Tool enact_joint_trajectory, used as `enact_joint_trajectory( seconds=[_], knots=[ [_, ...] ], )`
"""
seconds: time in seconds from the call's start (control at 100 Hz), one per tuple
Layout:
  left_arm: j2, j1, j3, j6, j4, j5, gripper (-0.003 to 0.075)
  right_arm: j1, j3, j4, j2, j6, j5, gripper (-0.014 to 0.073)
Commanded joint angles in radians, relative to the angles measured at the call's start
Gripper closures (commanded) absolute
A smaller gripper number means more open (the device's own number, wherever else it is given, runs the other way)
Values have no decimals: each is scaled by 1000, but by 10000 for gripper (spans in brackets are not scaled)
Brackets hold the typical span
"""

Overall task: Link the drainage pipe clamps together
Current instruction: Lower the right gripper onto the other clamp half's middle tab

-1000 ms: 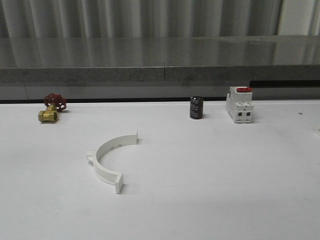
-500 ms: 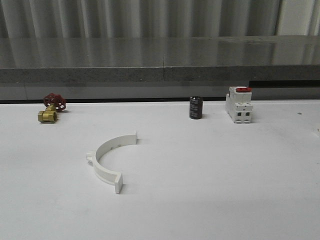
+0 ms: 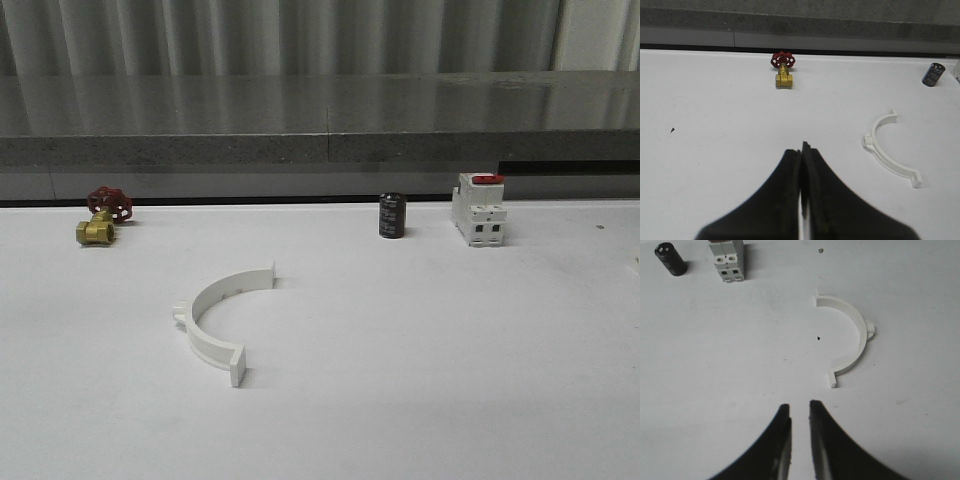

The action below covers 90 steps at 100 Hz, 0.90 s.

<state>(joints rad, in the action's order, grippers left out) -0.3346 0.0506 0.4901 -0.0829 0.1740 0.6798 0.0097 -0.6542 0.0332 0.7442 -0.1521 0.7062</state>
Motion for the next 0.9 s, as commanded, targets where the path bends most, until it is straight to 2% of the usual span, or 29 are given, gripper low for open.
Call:
enact_joint_trajectory(
  seconds=[0.0, 0.06, 0.11, 0.25, 0.49, 0.74, 0.89],
  knots=[
    [-8, -6, 27, -1, 18, -70, 741, 0, -36, 0, 3, 8, -35, 263],
    [-8, -6, 27, -1, 18, -70, 741, 0, -36, 0, 3, 8, -30, 147],
    [-8, -6, 27, -1, 18, -70, 741, 0, -39, -1, 6, 8, -29, 113],
    [-8, -6, 27, -1, 18, -70, 741, 0, -105, -6, 91, 8, 2, 116],
    [-8, -6, 27, -1, 18, -70, 741, -18, -297, -6, 345, 8, 28, 116],
    [-8, -6, 27, -1, 18, -70, 741, -144, -419, -11, 564, 83, 29, 116],
    [-8, -6, 27, -1, 18, -70, 741, -219, -441, -69, 688, 186, -4, 116]
  ],
)
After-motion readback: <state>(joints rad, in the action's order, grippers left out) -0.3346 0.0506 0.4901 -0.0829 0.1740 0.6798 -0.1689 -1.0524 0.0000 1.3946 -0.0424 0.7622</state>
